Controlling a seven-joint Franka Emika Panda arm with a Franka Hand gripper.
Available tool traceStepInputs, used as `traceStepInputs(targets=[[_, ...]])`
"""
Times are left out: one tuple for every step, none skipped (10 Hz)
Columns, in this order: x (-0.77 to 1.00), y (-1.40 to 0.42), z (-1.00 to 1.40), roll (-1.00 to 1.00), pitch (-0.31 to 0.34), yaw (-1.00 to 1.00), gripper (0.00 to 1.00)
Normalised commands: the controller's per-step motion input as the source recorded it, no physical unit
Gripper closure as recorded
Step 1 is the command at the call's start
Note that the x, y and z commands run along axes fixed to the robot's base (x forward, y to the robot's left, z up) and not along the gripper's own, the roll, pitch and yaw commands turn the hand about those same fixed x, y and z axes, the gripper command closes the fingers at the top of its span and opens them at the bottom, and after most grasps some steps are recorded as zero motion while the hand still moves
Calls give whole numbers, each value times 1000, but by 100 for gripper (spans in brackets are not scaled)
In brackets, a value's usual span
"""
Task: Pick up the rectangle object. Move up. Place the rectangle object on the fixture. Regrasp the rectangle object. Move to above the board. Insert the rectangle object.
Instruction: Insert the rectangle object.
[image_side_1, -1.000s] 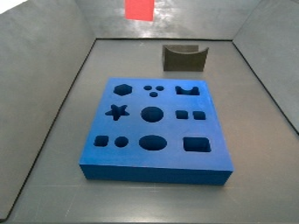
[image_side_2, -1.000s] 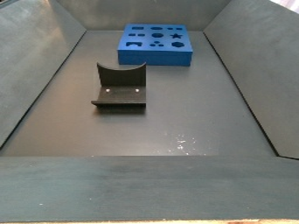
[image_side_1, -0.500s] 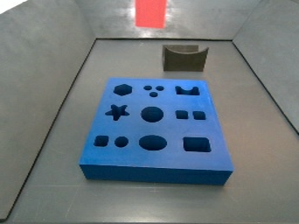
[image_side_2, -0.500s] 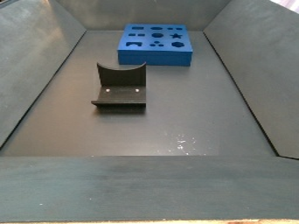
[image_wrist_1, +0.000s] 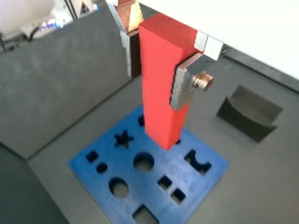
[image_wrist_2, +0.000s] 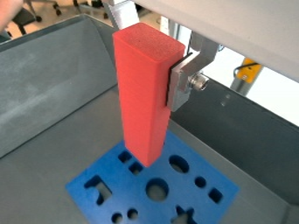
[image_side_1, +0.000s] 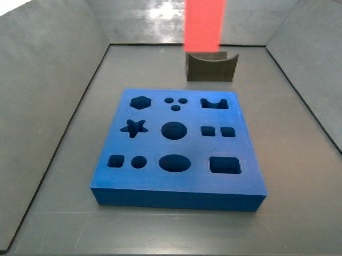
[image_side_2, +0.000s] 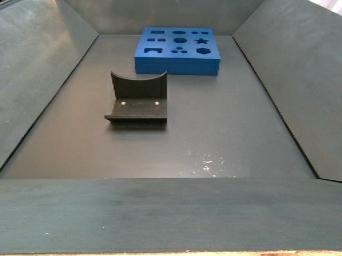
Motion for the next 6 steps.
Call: traceStepInputs(targets=[[351,-266,-269,-117,-157,97,100],[329,-271,-303,-97,-160,100,100],[306,-266,-337,-57,-151,120,100],[277,-266,-331,-6,-83,169,100],[243,-229,-340,0,-29,189,100],[229,-246,-349,0,-26,189,100]])
